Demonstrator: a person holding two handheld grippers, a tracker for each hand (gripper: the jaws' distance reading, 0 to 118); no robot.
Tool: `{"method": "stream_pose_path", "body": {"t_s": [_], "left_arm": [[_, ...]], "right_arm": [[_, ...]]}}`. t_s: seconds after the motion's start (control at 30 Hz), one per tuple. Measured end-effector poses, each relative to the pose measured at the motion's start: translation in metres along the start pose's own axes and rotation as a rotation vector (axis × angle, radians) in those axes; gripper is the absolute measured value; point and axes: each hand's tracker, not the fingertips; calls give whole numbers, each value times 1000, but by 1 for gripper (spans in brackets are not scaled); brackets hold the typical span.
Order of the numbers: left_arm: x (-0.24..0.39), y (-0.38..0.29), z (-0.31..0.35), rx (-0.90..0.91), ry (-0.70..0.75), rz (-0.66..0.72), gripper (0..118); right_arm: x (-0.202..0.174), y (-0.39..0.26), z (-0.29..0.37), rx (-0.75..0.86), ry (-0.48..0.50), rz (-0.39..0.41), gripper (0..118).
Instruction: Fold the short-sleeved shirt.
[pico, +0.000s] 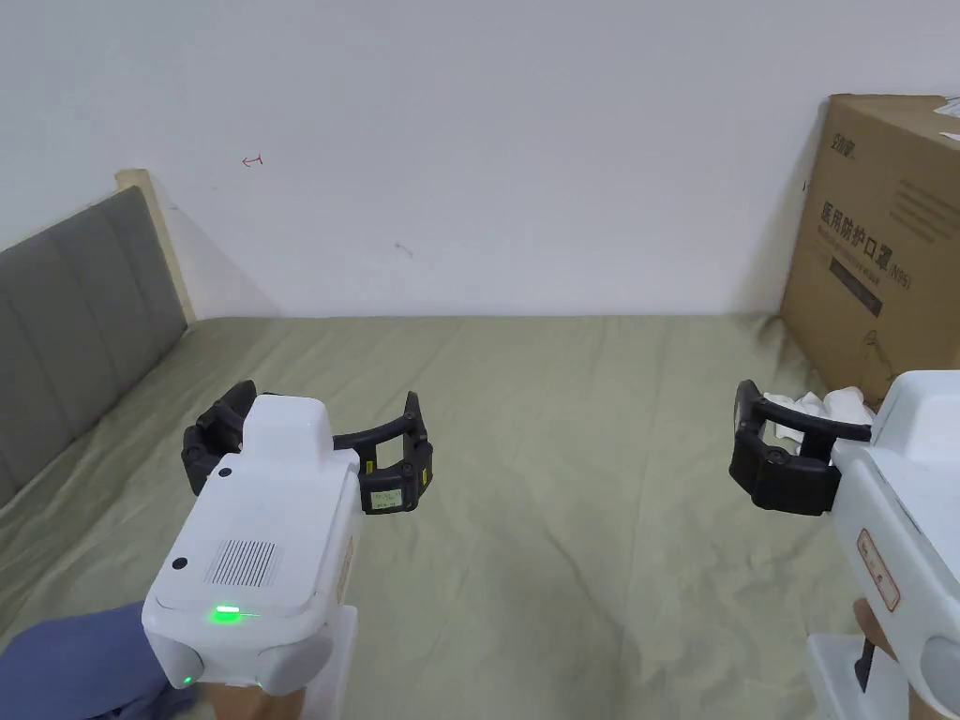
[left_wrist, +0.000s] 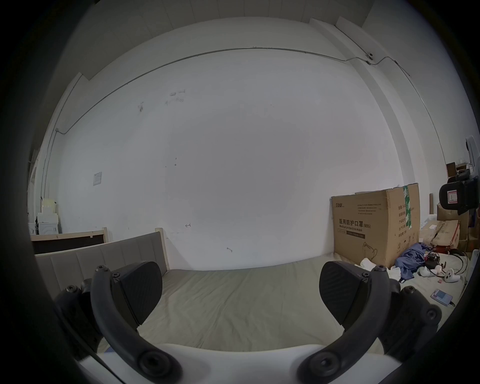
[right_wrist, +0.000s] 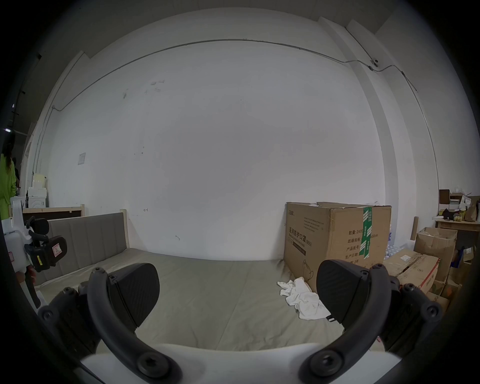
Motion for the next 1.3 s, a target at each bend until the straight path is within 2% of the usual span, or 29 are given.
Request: {"method": "stream_pose_path", "body": {"t_s": [0.27, 0.37, 0.43, 0.47, 0.53, 0.7, 0.77, 0.83, 1.13, 1.23, 1.3], "left_arm": [[-2, 0, 0, -2, 0, 5, 118], [-2, 0, 0, -5, 2, 1, 118], [-3, -1, 0, -7, 1, 5, 118], [-4, -1, 0, -8, -1, 9, 118], [-5, -1, 0, -8, -4, 24, 118], [-5, 0, 0, -4, -9, 27, 118], [-5, 0, 0, -1, -9, 26, 118], [-6, 0, 0, -1, -13, 31, 118], [-7, -1, -2, -3, -12, 33, 118], [-7, -1, -2, -2, -10, 34, 118], [-7, -1, -3, -1, -11, 34, 118]], "right_arm": [[6, -6, -5, -8, -9, 3, 118], [-2, -3, -5, -27, -58, -6, 118], [-2, -4, -7, -30, -116, -62, 118], [0, -4, -10, -66, -102, -109, 118], [4, 1, -17, -200, -85, -180, 118], [9, 8, -37, -529, -204, -379, 118], [15, 9, -43, -637, -175, -411, 116], [19, 8, -47, -680, -158, -438, 116], [16, 8, -40, -586, -137, -384, 116], [13, 10, -38, -545, -154, -316, 116], [12, 10, -39, -550, -163, -300, 116]]}}
